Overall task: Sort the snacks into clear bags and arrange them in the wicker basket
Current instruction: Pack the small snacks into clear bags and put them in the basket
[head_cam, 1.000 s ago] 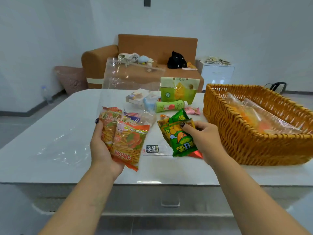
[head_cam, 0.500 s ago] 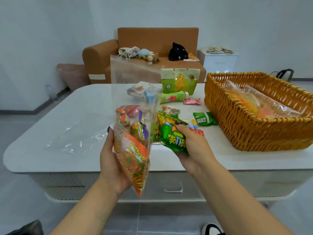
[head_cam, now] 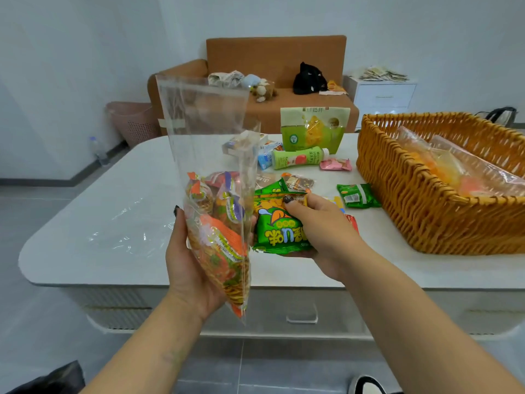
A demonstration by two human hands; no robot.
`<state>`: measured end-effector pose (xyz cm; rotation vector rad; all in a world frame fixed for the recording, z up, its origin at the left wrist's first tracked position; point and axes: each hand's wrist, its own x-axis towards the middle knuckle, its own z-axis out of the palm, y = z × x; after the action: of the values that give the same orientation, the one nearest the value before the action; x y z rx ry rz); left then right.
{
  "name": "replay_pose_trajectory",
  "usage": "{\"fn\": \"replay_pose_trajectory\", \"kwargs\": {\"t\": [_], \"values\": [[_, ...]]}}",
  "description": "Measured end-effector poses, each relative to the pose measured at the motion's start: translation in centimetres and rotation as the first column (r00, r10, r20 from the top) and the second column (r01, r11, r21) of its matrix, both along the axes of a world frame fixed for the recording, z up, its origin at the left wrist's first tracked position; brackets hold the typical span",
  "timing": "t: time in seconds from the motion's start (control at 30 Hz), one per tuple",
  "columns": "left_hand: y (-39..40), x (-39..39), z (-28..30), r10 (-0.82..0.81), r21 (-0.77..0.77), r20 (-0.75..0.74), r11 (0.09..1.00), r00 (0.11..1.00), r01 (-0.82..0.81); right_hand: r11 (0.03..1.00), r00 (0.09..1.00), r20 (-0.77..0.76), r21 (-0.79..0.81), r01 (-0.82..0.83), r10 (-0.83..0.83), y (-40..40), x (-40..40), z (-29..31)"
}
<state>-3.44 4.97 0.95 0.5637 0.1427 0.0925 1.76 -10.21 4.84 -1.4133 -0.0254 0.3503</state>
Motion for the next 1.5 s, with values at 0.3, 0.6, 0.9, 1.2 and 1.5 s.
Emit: {"fn": "replay_pose_trajectory", "kwargs": {"t": [0.3,0.6,0.9,1.2,1.5], "values": [[0.3,-0.8,0.6,0.003,-0.038,0.032,0.999,0.999,-0.002,0.996,0.996,-0.083,0.085,-0.006,0.013,-1.6,0.9,0.3],[0.7,-1.0,1.2,0.020,-0.055,0.047,0.998,0.999,-0.018,0.938,0.969,0.148,-0.318,-0.142,0.196,-4.4,1.2,1.8],[0.0,-1.0,0.7,0.034,-0.005,-0.026,0.999,0.999,-0.034,0.995,0.997,-0.031,0.063,-0.074,0.076,-2.8,1.6,-0.2],[-0.9,-0.8,0.6,-0.102,0.062,-0.059,0.992,0.993,0.105,0.899,0.970,-0.239,0.432,0.067,0.042,0.4,1.6,-3.4],[2.5,-0.4,0.8,0.019,0.420,-0.088,0.908,0.996,0.020,0.822,0.969,-0.131,0.513,0.246,-0.209,-5.3,5.3,-0.1]]}}
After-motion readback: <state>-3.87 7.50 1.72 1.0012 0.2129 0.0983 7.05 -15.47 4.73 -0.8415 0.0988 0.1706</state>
